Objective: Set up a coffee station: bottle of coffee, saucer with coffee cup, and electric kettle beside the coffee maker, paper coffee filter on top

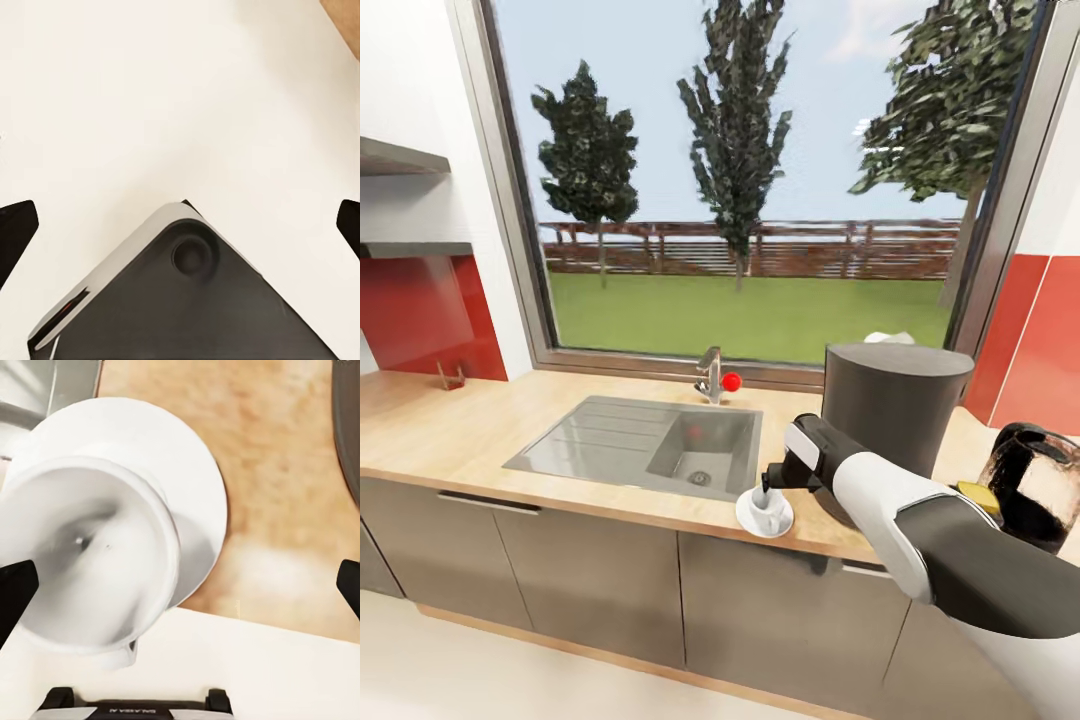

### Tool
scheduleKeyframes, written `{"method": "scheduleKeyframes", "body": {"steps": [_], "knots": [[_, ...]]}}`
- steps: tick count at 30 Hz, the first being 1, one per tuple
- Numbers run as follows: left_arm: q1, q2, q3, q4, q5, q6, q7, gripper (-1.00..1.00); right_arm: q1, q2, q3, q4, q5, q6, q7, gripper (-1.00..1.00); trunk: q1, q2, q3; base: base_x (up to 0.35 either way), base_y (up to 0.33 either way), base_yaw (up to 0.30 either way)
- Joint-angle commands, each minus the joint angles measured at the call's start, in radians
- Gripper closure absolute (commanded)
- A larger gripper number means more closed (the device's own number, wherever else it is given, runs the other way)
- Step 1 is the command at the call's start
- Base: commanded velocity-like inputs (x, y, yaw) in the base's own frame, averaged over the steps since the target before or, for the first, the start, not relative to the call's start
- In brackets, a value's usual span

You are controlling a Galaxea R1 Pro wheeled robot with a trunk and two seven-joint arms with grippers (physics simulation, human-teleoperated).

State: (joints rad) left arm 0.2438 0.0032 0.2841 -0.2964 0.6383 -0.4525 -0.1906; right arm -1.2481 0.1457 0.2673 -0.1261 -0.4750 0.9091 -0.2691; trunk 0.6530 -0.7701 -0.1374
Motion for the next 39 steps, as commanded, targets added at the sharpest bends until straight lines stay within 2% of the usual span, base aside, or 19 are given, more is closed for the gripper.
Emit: {"method": "scheduleKeyframes", "body": {"steps": [1, 11, 20, 39], "knots": [[0.0, 0.0, 0.001, -0.001, 0.011, 0.001, -0.009, -1.0, -0.001, 0.0, 0.004, -0.001, -0.012, 0.003, -0.007, -1.0, -0.004, 0.006, 0.002, 0.0, 0.0, 0.0], [0.0, -0.002, 0.003, -0.004, 0.011, 0.002, -0.009, -1.0, -0.001, 0.005, 0.002, -0.001, -0.014, -0.002, -0.007, -1.0, -0.042, 0.076, 0.033, 0.0, 0.0, 0.0], [0.0, -0.006, 0.003, -0.004, 0.011, 0.0, -0.009, -1.0, 0.0, 0.005, 0.0, -0.003, -0.016, -0.027, -0.006, -1.0, -0.042, 0.076, 0.033, -0.016, 0.0, 0.0], [0.0, -0.006, 0.003, -0.004, 0.011, 0.0, -0.009, -1.0, 0.0, -0.002, 0.003, -0.002, -0.014, -0.052, 0.019, -1.0, -0.042, 0.076, 0.033, -0.287, -0.095, 0.0]]}}
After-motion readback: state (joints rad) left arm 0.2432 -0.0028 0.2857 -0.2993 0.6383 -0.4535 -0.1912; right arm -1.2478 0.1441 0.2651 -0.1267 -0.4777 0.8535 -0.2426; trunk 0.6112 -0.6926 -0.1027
